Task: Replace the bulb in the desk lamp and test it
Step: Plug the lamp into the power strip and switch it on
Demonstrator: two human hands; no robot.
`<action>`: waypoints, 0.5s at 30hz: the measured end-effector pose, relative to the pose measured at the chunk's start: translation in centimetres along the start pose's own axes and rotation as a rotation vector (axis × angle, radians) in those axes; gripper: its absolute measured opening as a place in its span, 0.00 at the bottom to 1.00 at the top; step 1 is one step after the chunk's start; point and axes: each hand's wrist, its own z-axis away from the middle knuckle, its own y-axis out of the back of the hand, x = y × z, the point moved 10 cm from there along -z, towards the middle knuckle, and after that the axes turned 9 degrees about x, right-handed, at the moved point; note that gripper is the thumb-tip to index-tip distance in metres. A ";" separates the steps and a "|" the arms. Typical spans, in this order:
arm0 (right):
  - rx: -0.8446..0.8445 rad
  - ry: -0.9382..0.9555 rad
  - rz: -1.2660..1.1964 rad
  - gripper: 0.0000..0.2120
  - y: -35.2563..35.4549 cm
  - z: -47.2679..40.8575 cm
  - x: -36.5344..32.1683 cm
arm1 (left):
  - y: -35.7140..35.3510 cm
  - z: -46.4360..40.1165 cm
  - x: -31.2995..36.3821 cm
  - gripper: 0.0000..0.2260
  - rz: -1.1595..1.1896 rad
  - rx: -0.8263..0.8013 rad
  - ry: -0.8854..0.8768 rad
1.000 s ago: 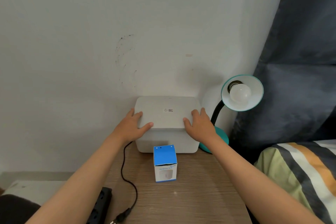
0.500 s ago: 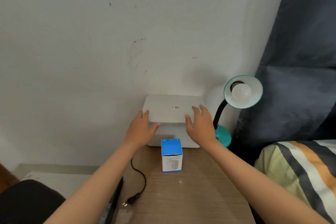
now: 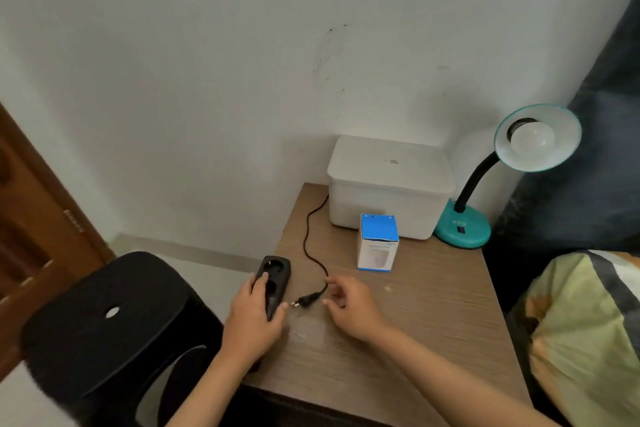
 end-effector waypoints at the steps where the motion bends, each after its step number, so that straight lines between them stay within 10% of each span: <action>1: -0.022 -0.009 0.027 0.20 -0.6 -0.1 0.1 | 0.0 0.5 -0.5 0.31 -0.005 0.003 0.000; 15: 0.085 -0.081 -0.063 0.02 0.0 -1.9 -0.8 | 0.7 0.8 -1.0 0.28 0.052 0.143 0.041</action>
